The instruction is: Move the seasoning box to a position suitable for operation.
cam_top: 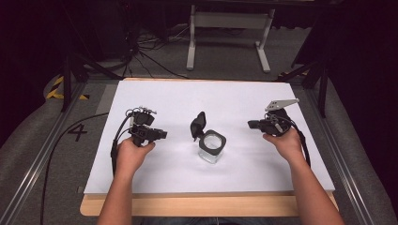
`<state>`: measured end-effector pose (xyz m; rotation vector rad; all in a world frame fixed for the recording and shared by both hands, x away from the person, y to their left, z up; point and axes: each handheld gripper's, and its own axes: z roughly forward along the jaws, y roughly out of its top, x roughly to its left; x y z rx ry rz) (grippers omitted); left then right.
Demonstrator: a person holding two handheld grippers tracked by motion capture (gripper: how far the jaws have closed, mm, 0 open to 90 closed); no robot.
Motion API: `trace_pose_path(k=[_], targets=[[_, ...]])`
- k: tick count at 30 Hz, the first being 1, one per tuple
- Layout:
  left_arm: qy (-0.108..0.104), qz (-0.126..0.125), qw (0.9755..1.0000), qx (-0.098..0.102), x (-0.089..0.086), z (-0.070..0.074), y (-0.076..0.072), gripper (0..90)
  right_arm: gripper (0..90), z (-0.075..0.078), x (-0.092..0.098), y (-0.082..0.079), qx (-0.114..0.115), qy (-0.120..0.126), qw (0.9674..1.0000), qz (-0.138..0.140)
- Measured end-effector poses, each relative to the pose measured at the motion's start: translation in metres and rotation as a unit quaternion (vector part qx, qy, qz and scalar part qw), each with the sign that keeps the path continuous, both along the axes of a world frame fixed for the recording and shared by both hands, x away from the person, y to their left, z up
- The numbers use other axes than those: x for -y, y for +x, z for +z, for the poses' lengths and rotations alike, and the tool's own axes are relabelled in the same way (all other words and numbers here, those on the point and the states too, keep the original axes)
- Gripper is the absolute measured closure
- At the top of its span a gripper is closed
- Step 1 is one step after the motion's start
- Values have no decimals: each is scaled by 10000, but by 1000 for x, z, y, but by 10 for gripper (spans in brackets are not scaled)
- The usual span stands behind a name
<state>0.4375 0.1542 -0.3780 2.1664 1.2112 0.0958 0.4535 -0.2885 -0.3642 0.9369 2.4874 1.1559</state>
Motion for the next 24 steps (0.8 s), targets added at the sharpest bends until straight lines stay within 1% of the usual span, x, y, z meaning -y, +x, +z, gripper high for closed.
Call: trace_pose_path(k=[1, 2, 3, 4, 5, 6, 7, 8, 9, 10, 11, 13, 14, 15, 16, 17, 18, 20, 23, 24], targets=[[204, -23, 9998, 65, 1, 3, -1, 677, 898, 1, -1, -1, 5, -38, 10000, 46], [204, -23, 9998, 65, 1, 3, -1, 646, 898, 2, -2, -1, 2, -46, 10000, 69], [413, -18, 9991, 53, 4, 7, -4, 626, 898, 2, -3, -1, 0, -53, 9999, 94], [447, -32, 9990, 67, 6, 9, -5, 626, 898, 2, -3, -1, 10, -69, 9999, 104], [411, -85, 9990, 126, 6, 11, -7, 631, 898, 1, -4, -1, -11, -80, 9999, 128], [411, -85, 9990, 126, 6, 11, -7, 633, 898, 1, -4, -1, -11, -80, 9999, 128], [335, -104, 9993, 104, 6, 13, -7, 633, 898, 1, -4, -1, -20, -93, 9999, 142], [214, -104, 9997, 78, 6, 14, -8, 603, 898, 0, -5, -1, -45, -101, 9998, 151], [169, -141, 9997, 144, 6, 16, -9, 583, 898, 0, -7, -1, -42, -110, 9998, 166], [183, -172, 9994, 253, 7, 17, -11, 588, 898, -1, -9, -1, -52, -109, 9997, 191], [153, -188, 9993, 299, 8, 19, -13, 588, 898, -2, -12, -1, -67, -93, 9996, 240], [116, -235, 9989, 397, 9, 21, -15, 585, 897, -7, -21, -1, -128, -153, 9992, 356], [98, -218, 9992, 326, 9, 23, -16, 579, 897, -9, -25, -1, -145, -214, 9989, 401], [98, -218, 9992, 326, 9, 23, -16, 528, 897, -9, -25, -1, -145, -214, 9989, 401], [91, -211, 9994, 252, 9, 23, -16, 527, 897, -14, -35, -1, -204, -232, 9979, 568], [130, -189, 9993, 302, 9, 24, -17, 527, 897, -14, -35, -1, -204, -232, 9979, 568], [162, -193, 9991, 345, 10, 25, -19, 530, 897, -16, -39, -2, -221, -244, 9974, 638], [106, -181, 9992, 343, 9, 26, -19, 490, 897, -19, -47, -2, -234, -299, 9965, 738], [80, -160, 9992, 358, 9, 26, -21, 474, 897, -26, -56, -3, -255, -324, 9950, 906], [86, -182, 9991, 360, 9, 27, -21, 474, 897, -29, -59, -3, -274, -376, 9944, 954]])
